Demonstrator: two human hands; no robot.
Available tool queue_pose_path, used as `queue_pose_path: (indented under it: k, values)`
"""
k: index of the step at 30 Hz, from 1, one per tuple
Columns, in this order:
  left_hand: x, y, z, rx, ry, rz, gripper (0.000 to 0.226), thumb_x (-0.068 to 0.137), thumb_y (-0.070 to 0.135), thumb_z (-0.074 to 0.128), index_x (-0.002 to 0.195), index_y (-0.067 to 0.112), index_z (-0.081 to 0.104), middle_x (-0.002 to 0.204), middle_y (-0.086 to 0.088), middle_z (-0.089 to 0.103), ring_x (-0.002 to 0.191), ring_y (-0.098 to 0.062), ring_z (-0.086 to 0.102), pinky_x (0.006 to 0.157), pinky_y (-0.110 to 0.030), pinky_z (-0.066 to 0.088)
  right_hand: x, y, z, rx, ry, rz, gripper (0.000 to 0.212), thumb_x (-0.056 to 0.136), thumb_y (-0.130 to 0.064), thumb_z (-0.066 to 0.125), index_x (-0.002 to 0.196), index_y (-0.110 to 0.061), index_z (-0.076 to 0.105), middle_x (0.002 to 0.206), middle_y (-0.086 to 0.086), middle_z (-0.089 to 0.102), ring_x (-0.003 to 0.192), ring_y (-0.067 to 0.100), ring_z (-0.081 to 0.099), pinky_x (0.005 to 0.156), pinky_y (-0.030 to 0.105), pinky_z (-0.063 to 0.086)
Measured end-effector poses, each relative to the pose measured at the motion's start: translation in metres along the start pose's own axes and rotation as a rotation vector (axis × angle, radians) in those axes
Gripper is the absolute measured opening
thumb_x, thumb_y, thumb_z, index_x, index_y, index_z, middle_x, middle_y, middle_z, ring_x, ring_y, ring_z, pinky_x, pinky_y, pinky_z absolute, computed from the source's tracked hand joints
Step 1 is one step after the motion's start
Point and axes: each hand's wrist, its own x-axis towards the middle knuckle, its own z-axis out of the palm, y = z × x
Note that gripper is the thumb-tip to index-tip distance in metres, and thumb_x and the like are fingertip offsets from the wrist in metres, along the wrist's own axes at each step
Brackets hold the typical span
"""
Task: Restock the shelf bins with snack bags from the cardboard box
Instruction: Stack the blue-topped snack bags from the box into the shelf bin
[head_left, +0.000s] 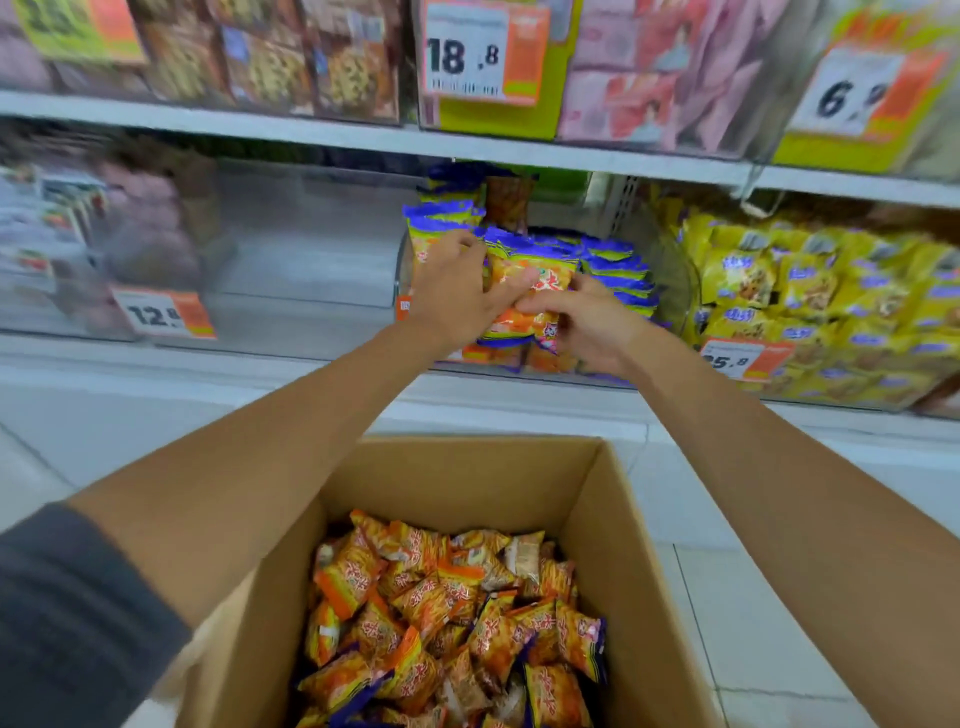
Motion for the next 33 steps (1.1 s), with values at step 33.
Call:
queue_pose_path:
  k: [33]
  values:
    - [0.078, -0.071, 0.008, 0.019, 0.198, 0.181, 0.053, 0.086, 0.04, 0.042, 0.137, 0.026, 0.051, 0.147, 0.004, 0.045, 0.135, -0.014, 0.037, 0.113, -0.03, 0.019, 0.203, 0.002, -0.013, -0.403, 0.441, -0.409, 0.081, 0.092, -0.008, 0.054, 0.154, -0.035, 0.008, 0.149, 0.007, 0.039, 0.107, 0.032, 0.061, 0.085, 0.041, 0.054]
